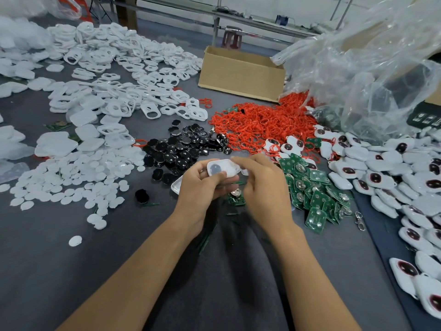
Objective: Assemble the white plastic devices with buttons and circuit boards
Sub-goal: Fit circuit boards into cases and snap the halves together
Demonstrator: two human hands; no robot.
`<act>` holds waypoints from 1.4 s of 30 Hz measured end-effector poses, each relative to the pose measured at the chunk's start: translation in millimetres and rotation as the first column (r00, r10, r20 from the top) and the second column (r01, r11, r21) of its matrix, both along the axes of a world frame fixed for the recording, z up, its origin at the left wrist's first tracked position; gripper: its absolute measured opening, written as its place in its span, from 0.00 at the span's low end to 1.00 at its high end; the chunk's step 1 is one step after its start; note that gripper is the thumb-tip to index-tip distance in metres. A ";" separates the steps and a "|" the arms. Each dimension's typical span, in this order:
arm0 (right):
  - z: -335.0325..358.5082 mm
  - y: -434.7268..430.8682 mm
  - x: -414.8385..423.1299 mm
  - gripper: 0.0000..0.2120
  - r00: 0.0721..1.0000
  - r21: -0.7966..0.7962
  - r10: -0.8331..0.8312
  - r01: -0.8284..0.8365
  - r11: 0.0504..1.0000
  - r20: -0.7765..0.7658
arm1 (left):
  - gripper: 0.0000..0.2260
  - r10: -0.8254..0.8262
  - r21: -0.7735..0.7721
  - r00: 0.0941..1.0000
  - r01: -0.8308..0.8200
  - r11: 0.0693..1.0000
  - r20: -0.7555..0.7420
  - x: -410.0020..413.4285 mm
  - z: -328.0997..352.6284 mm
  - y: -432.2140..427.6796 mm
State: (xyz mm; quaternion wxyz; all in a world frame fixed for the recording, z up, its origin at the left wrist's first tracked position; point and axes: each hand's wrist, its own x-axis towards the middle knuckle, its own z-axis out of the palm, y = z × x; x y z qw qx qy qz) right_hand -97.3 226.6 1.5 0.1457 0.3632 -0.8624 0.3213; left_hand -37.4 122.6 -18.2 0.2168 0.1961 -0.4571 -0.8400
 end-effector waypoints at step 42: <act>-5.0 42.3 -40.1 0.10 0.919 0.150 -0.385 0.370 0.917 0.087 | 0.07 -0.035 -0.065 0.999 0.036 0.997 0.025 0.7 -0.6 0.5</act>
